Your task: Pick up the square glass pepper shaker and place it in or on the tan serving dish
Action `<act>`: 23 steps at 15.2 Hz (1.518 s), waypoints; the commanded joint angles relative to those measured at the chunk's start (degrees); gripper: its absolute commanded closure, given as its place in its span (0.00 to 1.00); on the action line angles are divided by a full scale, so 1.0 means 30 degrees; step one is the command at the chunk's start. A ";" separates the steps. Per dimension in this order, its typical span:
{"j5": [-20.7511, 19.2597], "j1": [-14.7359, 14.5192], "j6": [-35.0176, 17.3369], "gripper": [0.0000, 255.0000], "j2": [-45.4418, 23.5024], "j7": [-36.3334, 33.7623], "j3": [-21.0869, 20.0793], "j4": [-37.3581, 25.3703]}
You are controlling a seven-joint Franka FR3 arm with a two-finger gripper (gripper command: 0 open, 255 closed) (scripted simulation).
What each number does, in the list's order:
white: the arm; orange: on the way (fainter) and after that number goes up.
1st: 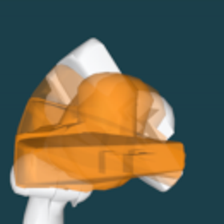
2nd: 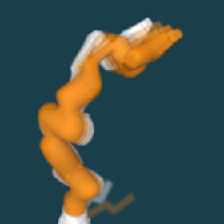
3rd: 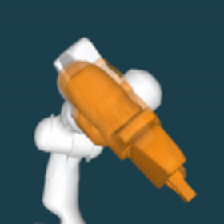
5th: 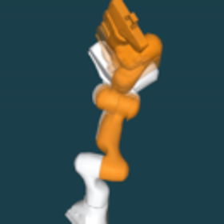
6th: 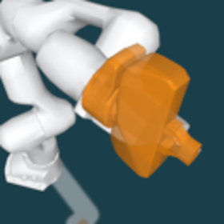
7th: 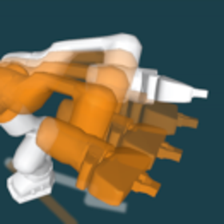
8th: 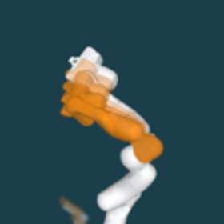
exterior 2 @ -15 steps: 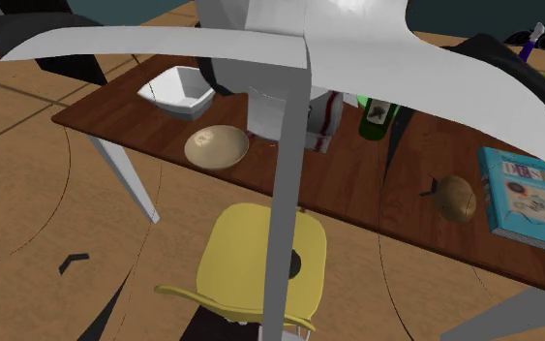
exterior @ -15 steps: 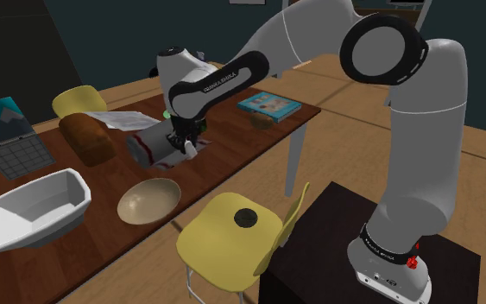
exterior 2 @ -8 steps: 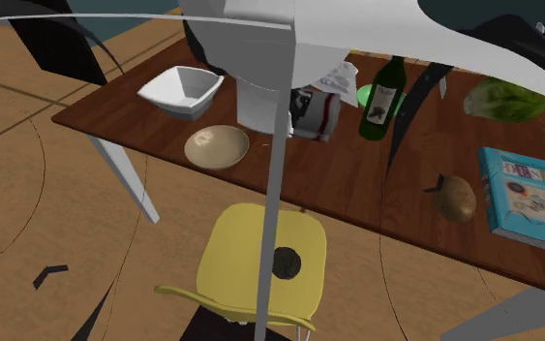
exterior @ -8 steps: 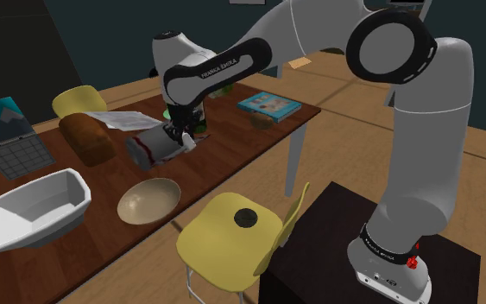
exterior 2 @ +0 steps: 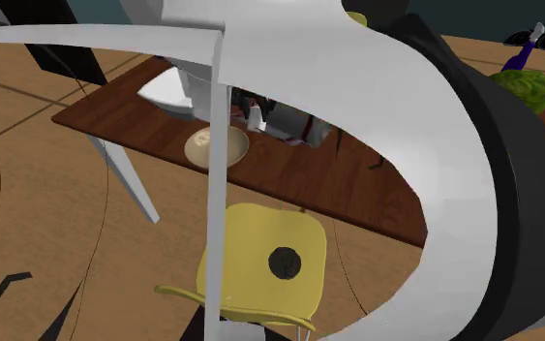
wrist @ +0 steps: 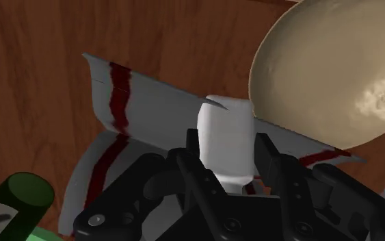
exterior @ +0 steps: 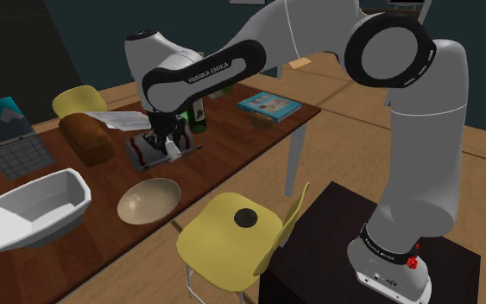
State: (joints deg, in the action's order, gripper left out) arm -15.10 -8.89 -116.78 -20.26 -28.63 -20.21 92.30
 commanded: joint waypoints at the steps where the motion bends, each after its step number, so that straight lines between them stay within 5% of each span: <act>1: -0.0274 -0.0735 0.0232 1.00 -0.0396 -0.0923 -0.0215 -0.0498; 8: -0.1312 -0.3518 0.1858 1.00 -0.2421 -0.3828 -0.0695 -0.3557; 23: -0.1976 -0.3489 -0.1117 1.00 -0.3371 -0.4586 -0.0376 -0.1405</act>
State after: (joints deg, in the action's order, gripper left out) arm -20.76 -19.57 -119.91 -29.78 -42.36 -21.76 87.99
